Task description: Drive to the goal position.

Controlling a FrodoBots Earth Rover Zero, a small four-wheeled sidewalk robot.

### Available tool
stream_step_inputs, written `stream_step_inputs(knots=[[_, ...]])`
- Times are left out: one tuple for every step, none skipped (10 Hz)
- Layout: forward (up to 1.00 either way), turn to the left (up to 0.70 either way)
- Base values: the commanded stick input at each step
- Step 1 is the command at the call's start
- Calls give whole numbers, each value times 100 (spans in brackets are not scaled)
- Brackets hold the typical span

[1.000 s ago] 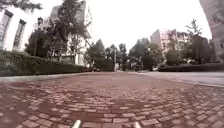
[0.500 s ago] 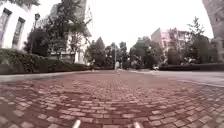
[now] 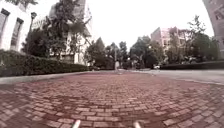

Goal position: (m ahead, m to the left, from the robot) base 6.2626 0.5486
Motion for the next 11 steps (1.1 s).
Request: stream_step_inputs(knots=[[70,0],[70,0],[70,0],[70,-2],[70,-8],[70,-4],[70,0],[70,0],[70,0],[70,-2],[70,-3]])
